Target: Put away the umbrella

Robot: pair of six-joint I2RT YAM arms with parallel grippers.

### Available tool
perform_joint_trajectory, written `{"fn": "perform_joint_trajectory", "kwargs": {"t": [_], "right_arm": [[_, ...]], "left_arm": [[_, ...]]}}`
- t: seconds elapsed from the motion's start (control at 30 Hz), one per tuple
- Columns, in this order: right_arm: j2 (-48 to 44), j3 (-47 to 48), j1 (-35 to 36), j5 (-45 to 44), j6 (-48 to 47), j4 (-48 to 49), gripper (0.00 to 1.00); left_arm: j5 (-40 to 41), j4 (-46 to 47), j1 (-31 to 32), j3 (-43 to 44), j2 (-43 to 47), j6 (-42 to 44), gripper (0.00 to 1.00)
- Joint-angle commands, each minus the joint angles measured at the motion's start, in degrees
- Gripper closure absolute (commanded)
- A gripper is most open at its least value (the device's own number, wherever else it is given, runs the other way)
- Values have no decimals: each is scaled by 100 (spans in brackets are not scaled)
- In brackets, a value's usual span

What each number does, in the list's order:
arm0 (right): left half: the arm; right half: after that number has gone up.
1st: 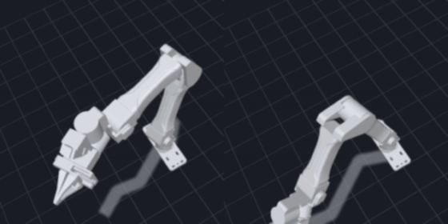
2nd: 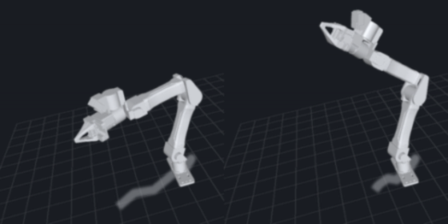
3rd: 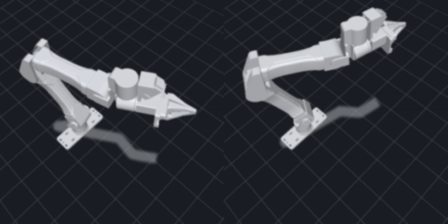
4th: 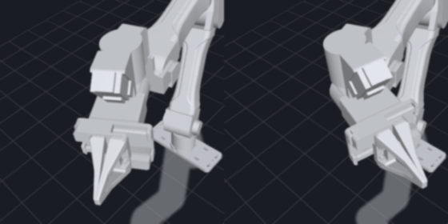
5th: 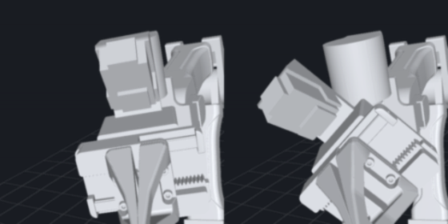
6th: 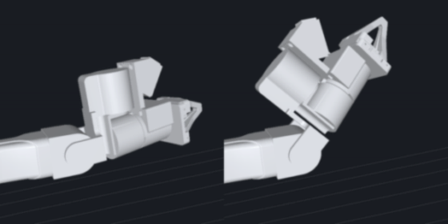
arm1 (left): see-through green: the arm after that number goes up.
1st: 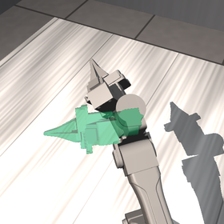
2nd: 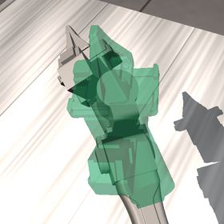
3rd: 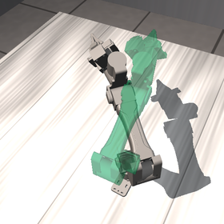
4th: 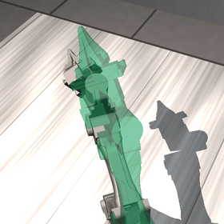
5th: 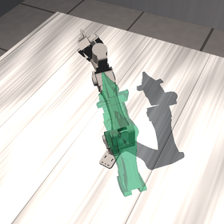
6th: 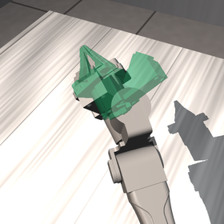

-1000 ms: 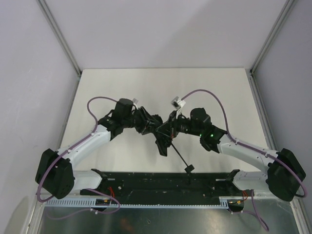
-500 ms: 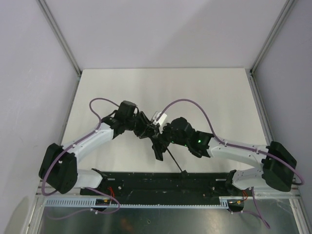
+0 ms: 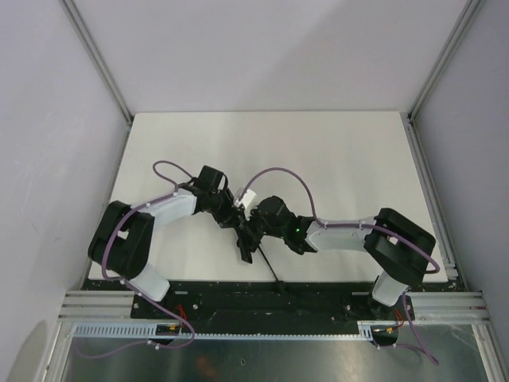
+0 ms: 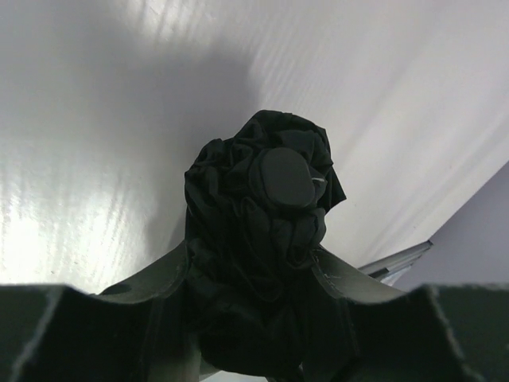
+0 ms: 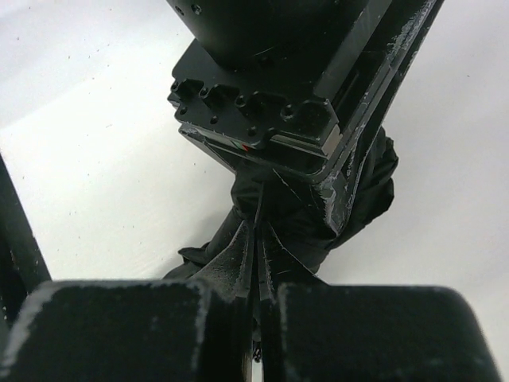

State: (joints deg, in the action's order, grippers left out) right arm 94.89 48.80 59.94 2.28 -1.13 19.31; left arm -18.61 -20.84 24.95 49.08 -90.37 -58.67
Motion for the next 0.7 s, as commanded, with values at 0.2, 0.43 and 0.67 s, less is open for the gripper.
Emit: {"fn": "perform_joint_trajectory", "kwargs": {"t": [0.2, 0.43, 0.67], "right_arm": [[737, 104, -31, 1897, 861, 0, 95], [699, 0, 108, 1970, 956, 56, 85], [834, -189, 87, 2583, 1351, 352, 80]], "left_arm": [[-83, 1432, -459, 738, -287, -117, 100], [-120, 1474, -583, 808, -480, -138, 100], [-174, 1502, -698, 825, -481, -147, 100]]}}
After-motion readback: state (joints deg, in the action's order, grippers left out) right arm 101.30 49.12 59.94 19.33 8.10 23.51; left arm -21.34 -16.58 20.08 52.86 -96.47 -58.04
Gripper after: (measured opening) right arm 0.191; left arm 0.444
